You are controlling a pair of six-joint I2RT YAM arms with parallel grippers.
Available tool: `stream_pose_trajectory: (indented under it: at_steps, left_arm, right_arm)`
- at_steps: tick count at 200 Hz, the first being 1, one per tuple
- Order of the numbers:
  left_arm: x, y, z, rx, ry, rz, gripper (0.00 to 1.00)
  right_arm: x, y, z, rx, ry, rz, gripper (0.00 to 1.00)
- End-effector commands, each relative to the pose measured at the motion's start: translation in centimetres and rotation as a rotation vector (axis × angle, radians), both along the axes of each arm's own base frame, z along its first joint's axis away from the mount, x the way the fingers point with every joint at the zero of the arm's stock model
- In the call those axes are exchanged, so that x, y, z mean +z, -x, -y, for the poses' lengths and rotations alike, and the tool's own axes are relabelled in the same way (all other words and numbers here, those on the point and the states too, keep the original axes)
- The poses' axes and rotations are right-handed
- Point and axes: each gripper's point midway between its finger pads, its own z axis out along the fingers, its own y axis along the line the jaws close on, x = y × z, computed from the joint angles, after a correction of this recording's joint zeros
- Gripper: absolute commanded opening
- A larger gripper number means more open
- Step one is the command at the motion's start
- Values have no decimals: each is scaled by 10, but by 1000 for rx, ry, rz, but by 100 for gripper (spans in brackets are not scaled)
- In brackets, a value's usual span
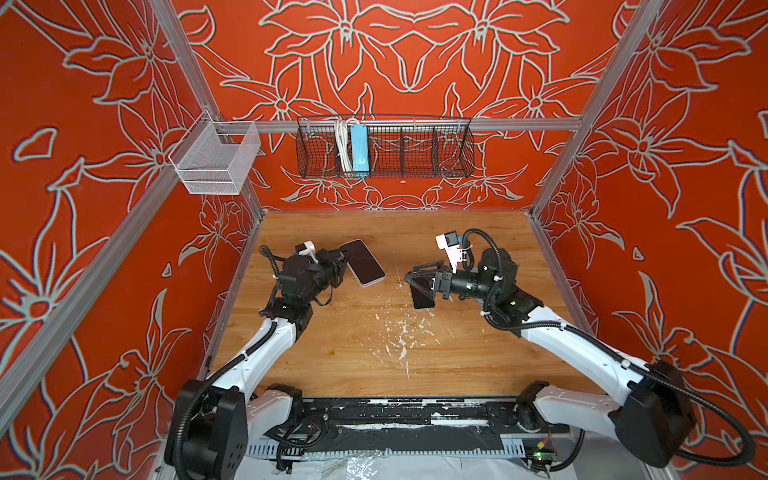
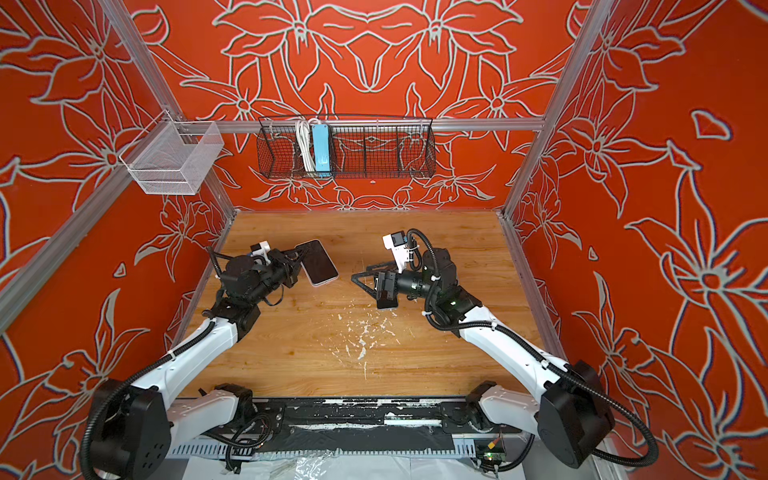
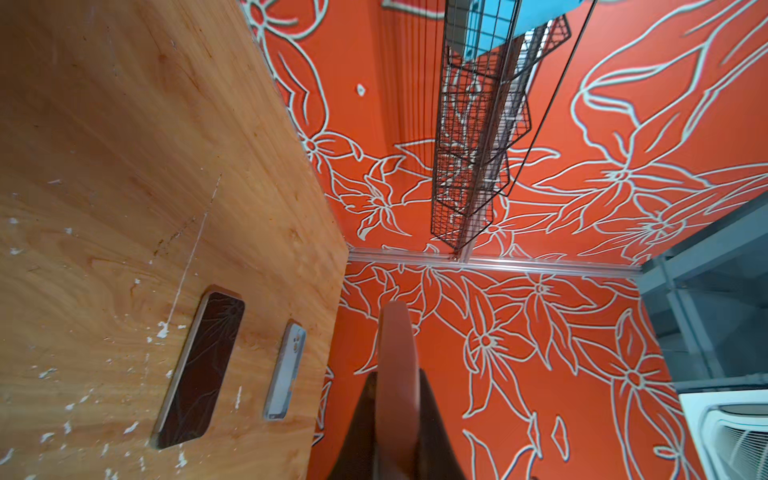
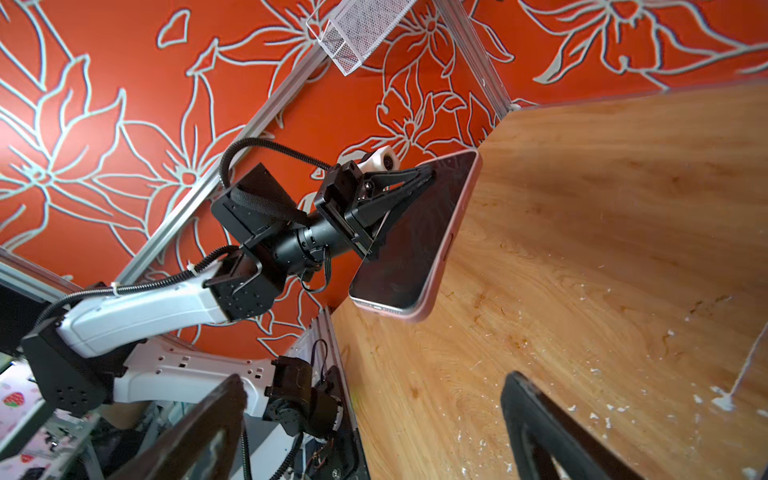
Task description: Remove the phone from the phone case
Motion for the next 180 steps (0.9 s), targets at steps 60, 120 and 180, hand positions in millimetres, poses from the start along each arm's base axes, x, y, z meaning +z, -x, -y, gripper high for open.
stream_pose_trajectory:
  at_steps: [60,120,180]
  left_arm:
    - [71,4,-3,-3,192,265,0]
    - [83,6,12,-98,142,308,0]
    - [102,7,65,-459,-124,428,0]
  right_arm:
    - [-2,-1,-24,-31,-74,-67,95]
    - [-1,0,-42,51,-14,-20,92]
    - [13,34,-49,308,101,146,88]
